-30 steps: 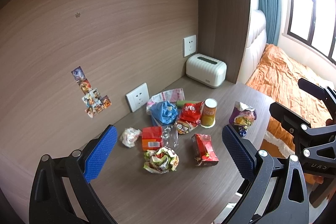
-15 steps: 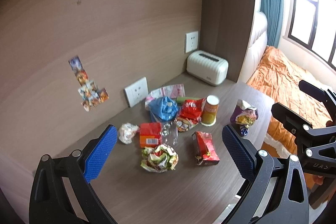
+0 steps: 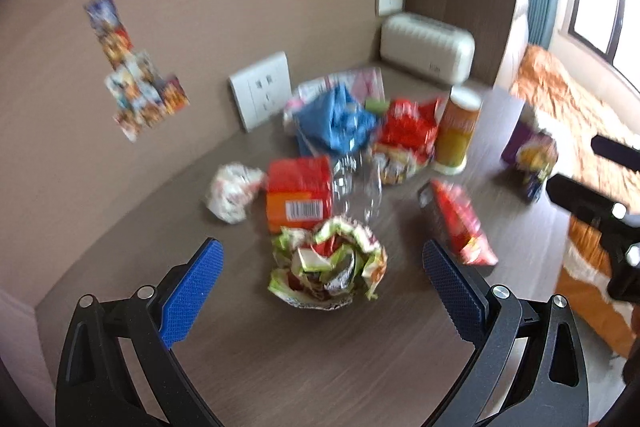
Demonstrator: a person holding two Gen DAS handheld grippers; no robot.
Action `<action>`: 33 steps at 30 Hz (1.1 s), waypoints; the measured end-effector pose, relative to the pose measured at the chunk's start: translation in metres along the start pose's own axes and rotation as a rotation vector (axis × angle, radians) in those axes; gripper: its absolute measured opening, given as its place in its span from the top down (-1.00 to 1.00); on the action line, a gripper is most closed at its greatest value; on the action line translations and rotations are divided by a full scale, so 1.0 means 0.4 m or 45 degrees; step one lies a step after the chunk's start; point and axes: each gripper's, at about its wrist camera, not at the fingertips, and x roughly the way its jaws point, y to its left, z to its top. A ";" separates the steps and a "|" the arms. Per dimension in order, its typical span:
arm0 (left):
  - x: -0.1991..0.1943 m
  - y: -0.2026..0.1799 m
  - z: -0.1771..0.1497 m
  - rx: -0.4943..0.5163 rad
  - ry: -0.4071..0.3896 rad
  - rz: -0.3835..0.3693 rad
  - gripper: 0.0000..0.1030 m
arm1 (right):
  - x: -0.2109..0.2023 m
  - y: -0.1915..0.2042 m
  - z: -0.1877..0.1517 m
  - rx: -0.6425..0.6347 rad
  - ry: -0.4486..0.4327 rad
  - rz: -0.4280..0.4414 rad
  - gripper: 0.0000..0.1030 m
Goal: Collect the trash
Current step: 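Grasp the crumpled green wrapper with left tool while right tool grasps red snack bag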
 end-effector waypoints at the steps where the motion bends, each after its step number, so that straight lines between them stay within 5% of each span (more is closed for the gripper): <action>1: 0.017 -0.003 -0.007 0.008 0.007 0.000 -0.90 | 0.014 -0.001 -0.001 0.008 0.015 0.003 -0.93; 9: 0.116 0.000 -0.018 0.066 0.046 0.039 -0.90 | 0.135 0.004 -0.014 0.065 0.135 0.049 -0.93; 18: 0.184 0.016 -0.022 0.020 0.098 -0.023 -0.90 | 0.260 0.035 -0.042 0.096 0.260 0.082 -0.92; 20: 0.196 0.016 -0.025 0.020 0.106 -0.022 -0.88 | 0.273 0.036 -0.049 0.111 0.277 0.084 -0.77; 25: 0.206 0.016 -0.031 0.021 0.097 -0.049 -0.44 | 0.284 0.046 -0.068 0.110 0.310 0.135 -0.07; 33: 0.156 0.014 -0.039 0.040 0.073 -0.082 -0.23 | 0.165 0.019 -0.058 0.136 0.186 0.148 0.01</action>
